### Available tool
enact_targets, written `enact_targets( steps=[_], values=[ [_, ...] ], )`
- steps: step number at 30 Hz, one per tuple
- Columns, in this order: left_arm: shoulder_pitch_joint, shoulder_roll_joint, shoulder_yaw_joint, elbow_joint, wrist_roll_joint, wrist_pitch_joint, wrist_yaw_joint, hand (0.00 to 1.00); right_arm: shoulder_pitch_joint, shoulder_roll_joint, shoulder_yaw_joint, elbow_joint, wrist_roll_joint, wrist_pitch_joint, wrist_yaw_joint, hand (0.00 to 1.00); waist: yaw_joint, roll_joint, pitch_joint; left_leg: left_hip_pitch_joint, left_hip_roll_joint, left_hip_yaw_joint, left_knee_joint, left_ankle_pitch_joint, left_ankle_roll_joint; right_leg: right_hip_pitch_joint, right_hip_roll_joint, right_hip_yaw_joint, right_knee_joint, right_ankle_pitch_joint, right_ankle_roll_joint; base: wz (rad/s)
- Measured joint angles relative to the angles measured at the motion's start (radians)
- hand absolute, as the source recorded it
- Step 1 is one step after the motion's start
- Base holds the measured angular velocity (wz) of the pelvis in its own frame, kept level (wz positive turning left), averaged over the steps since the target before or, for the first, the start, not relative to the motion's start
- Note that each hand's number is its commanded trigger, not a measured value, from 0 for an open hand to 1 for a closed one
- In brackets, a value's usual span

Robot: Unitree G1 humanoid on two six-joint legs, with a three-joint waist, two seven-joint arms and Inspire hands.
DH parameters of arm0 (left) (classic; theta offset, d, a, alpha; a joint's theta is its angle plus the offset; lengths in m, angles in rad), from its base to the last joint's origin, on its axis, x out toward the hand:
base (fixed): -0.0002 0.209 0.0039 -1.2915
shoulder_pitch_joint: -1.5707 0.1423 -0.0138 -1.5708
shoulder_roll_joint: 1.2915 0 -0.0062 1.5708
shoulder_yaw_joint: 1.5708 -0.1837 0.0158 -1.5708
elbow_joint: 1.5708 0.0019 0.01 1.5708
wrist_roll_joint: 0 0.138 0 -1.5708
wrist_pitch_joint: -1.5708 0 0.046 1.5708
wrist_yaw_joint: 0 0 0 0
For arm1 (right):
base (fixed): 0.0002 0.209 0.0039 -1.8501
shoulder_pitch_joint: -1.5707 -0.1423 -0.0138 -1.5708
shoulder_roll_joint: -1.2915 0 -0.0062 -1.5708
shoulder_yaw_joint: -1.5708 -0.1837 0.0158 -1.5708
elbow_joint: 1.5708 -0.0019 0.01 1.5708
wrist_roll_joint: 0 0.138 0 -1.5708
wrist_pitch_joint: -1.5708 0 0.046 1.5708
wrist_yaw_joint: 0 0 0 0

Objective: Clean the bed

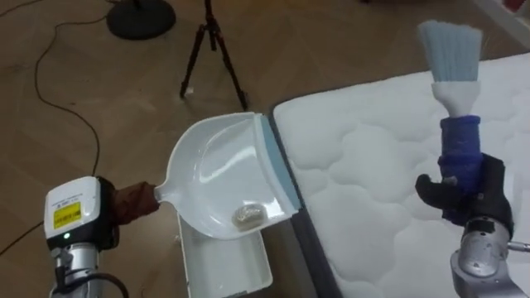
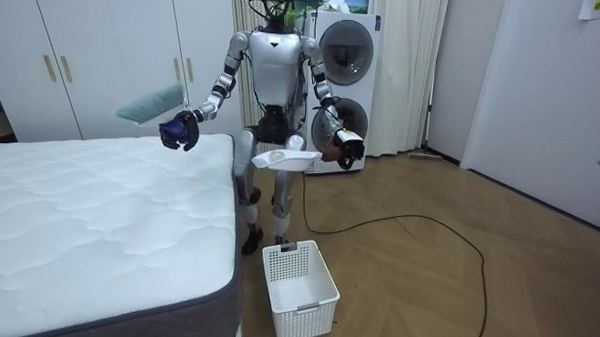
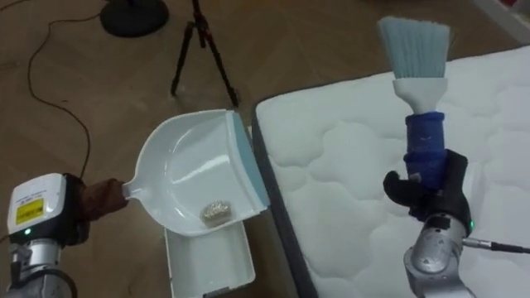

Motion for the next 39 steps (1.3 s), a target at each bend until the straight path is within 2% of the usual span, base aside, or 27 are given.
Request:
enact_targets(
  steps=[1, 2, 3, 5, 6, 7, 8, 9, 10, 12, 15, 17, 18, 21, 24, 25, 28, 30, 31, 33, 35, 36, 37, 39],
  values=[
    [0.0, 0.008, -0.003, 0.0, -0.003, 0.001, -0.013, 1.0, 0.0, -0.001, -0.005, 0.007, 0.0, 0.001, -0.004, 0.0, -0.003, -0.011, 0.0039, 0.008, -0.014, -0.024, -0.003, 0.006, -0.006, -0.021, 0.002, 0.026, -0.002, 0.009, -0.006, 0.77],
    [0.0, 0.012, -0.006, 0.0, -0.006, 0.003, -0.019, 1.0, 0.001, -0.001, -0.005, 0.008, 0.001, 0.001, -0.011, 0.0, -0.005, -0.016, 0.0026, 0.01, -0.021, -0.034, -0.002, 0.006, -0.006, -0.033, 0.002, 0.033, -0.004, 0.016, -0.012, 0.71],
    [0.0, 0.014, -0.007, 0.0, -0.006, 0.007, -0.027, 1.0, 0.001, -0.001, -0.006, 0.008, 0.003, 0.001, -0.019, 0.0, -0.014, -0.024, 0.0008, 0.012, -0.034, -0.047, 0.001, 0.006, -0.006, -0.037, -0.001, 0.042, -0.024, 0.044, -0.013, 0.66],
    [0.0, 0.014, -0.007, 0.0, -0.005, 0.01, -0.043, 1.0, -0.002, -0.001, -0.006, 0.003, 0.002, 0.0, -0.022, 0.0, -0.003, -0.04, -0.004, 0.003, -0.061, -0.045, 0.018, -0.004, 0.0, -0.033, -0.008, 0.045, -0.062, 0.113, -0.012, 0.44],
    [0.0, 0.004, -0.007, 0.003, -0.005, 0.009, -0.052, 1.0, -0.002, -0.01, -0.007, -0.006, 0.002, -0.001, -0.024, 0.0, 0.002, -0.022, -0.0047, -0.008, -0.057, -0.025, 0.034, -0.019, -0.002, -0.022, -0.015, 0.025, -0.075, 0.136, -0.026, 0.55],
    [-0.002, 0.007, -0.007, 0.002, -0.005, 0.003, -0.054, 1.0, -0.002, -0.011, -0.006, -0.01, 0.004, -0.001, -0.024, 0.0, -0.013, -0.008, -0.0049, -0.034, -0.012, 0.109, 0.025, -0.024, -0.003, -0.007, -0.019, -0.015, -0.091, 0.13, -0.028, 0.79],
    [-0.005, 0.011, -0.008, 0.002, -0.005, 0.001, -0.055, 1.0, 0.001, -0.011, -0.006, -0.01, 0.007, -0.001, -0.024, 0.0, -0.026, -0.004, -0.004, -0.048, 0.022, 0.212, 0.019, -0.028, -0.002, -0.003, -0.023, -0.04, -0.087, 0.12, -0.03, 0.98],
    [-0.008, 0.015, -0.009, 0.003, -0.005, 0.002, -0.055, 1.0, 0.009, -0.01, -0.006, -0.01, 0.012, -0.001, -0.023, 0.0, -0.032, -0.007, -0.0045, -0.048, 0.064, 0.345, 0.006, -0.043, 0.001, -0.005, -0.026, -0.046, -0.064, 0.092, -0.032, 0.52],
    [0.0, 0.014, -0.01, 0.003, -0.005, 0.013, -0.055, 1.0, 0.007, -0.01, -0.006, -0.012, 0.012, -0.001, -0.02, 0.0, -0.014, -0.015, -0.006, -0.033, 0.057, 0.348, -0.005, -0.049, -0.005, -0.013, -0.031, -0.033, -0.043, 0.075, -0.028, 0.27],
    [0.006, 0.016, -0.01, 0.003, -0.006, 0.026, -0.062, 1.0, 0.009, -0.011, -0.01, -0.03, 0.013, -0.002, -0.016, 0.0, -0.016, -0.019, -0.007, -0.018, 0.042, 0.316, -0.022, -0.046, -0.009, -0.01, -0.031, -0.02, -0.041, 0.075, -0.023, 0.26],
    [0.006, 0.028, -0.009, 0.002, -0.02, 0.033, -0.065, 1.0, 0.009, -0.011, -0.011, -0.038, 0.011, -0.009, -0.001, 0.0, -0.014, -0.023, -0.0084, 0.002, 0.042, 0.295, -0.033, -0.048, -0.012, 0.03, -0.021, -0.002, -0.075, 0.083, -0.021, 0.28],
    [0.006, 0.028, -0.007, 0.002, -0.023, 0.038, -0.067, 1.0, 0.007, -0.012, -0.011, -0.035, 0.011, -0.022, 0.005, 0.0, -0.002, -0.025, -0.008, 0.011, 0.043, 0.298, -0.037, -0.055, -0.024, 0.04, -0.021, 0.003, -0.076, 0.08, -0.021, 0.01],
    [0.006, 0.029, -0.007, 0.002, -0.025, 0.039, -0.071, 1.0, 0.006, -0.013, -0.011, -0.03, 0.011, -0.033, 0.01, 0.0, 0.005, -0.025, -0.0077, 0.011, 0.044, 0.303, -0.037, -0.06, -0.034, 0.047, -0.022, 0.002, -0.082, 0.078, -0.02, 0.0],
    [0.007, 0.029, -0.007, 0.002, -0.025, 0.043, -0.095, 1.0, 0.009, -0.013, -0.012, -0.004, 0.011, -0.043, 0.038, 0.0, -0.01, -0.023, -0.0076, 0.017, 0.043, 0.303, -0.035, -0.076, -0.06, 0.092, -0.021, -0.038, -0.139, 0.081, -0.019, 0.15],
    [0.005, 0.032, -0.008, 0.002, -0.024, 0.051, -0.139, 1.0, 0.009, -0.013, -0.013, -0.002, 0.011, -0.044, 0.045, 0.0, -0.038, -0.021, -0.0073, 0.016, 0.046, 0.325, -0.037, -0.081, -0.068, 0.111, -0.022, -0.064, -0.16, 0.082, -0.017, 0.28],
    [0.002, 0.033, -0.007, 0.003, -0.022, 0.052, -0.163, 1.0, 0.009, -0.012, -0.014, 0.0, 0.0, -0.044, 0.045, 0.0, -0.043, -0.02, -0.0069, 0.012, 0.055, 0.362, -0.034, -0.081, -0.067, 0.111, -0.023, -0.067, -0.159, 0.081, -0.016, 0.21],
    [-0.001, 0.045, -0.002, 0.005, -0.008, 0.052, -0.198, 1.0, 0.009, -0.012, -0.021, 0.023, -0.055, -0.046, 0.047, 0.0, -0.041, -0.017, -0.0055, 0.002, 0.059, 0.38, -0.009, -0.081, -0.066, 0.087, -0.031, -0.058, -0.125, 0.073, -0.011, 0.03],
    [-0.005, 0.06, -0.002, 0.005, -0.004, 0.052, -0.209, 1.0, 0.009, -0.012, -0.021, 0.024, -0.062, -0.046, 0.047, 0.0, -0.041, -0.006, 0.0011, -0.002, 0.058, 0.39, 0.007, -0.082, -0.065, 0.071, -0.039, -0.056, -0.079, 0.061, -0.009, 0.06],
    [-0.015, 0.071, -0.002, 0.008, -0.006, 0.045, -0.213, 1.0, 0.009, -0.013, -0.02, 0.033, -0.066, -0.05, 0.046, 0.0, -0.04, 0.002, 0.0034, -0.001, 0.058, 0.394, 0.014, -0.087, -0.058, 0.055, -0.042, -0.043, -0.041, 0.051, -0.006, 0.05],
    [-0.039, 0.097, -0.002, 0.009, -0.013, 0.035, -0.216, 1.0, 0.008, -0.013, -0.018, 0.053, -0.068, -0.052, 0.05, 0.0, -0.029, 0.01, 0.0056, -0.002, 0.056, 0.394, 0.017, -0.102, -0.035, 0.015, -0.049, -0.023, 0.034, 0.027, 0.006, 0.0],
    [-0.067, 0.119, -0.002, 0.009, -0.012, 0.036, -0.224, 1.0, 0.008, -0.014, -0.018, 0.065, -0.074, -0.052, 0.066, 0.0, -0.023, 0.015, 0.0067, -0.009, 0.046, 0.391, 0.02, -0.105, -0.031, -0.033, -0.062, 0.002, 0.099, 0.005, 0.016, 0.07],
    [-0.086, 0.135, -0.002, 0.009, 0.0, 0.036, -0.239, 1.0, 0.004, -0.014, -0.018, 0.066, -0.074, -0.052, 0.072, 0.0, -0.021, 0.023, 0.01, -0.017, 0.041, 0.391, 0.029, -0.104, -0.031, -0.061, -0.065, 0.024, 0.13, -0.001, 0.02, 0.07],
    [-0.1, 0.149, -0.006, 0.009, 0.007, 0.036, -0.246, 1.0, -0.006, -0.014, -0.016, 0.078, -0.073, -0.055, 0.076, 0.0, -0.022, 0.037, 0.0137, -0.021, 0.04, 0.391, 0.036, -0.104, -0.031, -0.085, -0.071, 0.026, 0.14, -0.006, 0.023, 0.07],
    [-0.121, 0.172, -0.02, 0.01, 0.007, 0.035, -0.261, 1.0, -0.039, -0.014, -0.014, 0.115, -0.074, -0.064, 0.076, 0.0, -0.032, 0.061, 0.0161, -0.048, 0.038, 0.386, 0.049, -0.108, -0.036, -0.127, -0.076, 0.025, 0.134, -0.005, 0.024, 0.13]
  ],
)
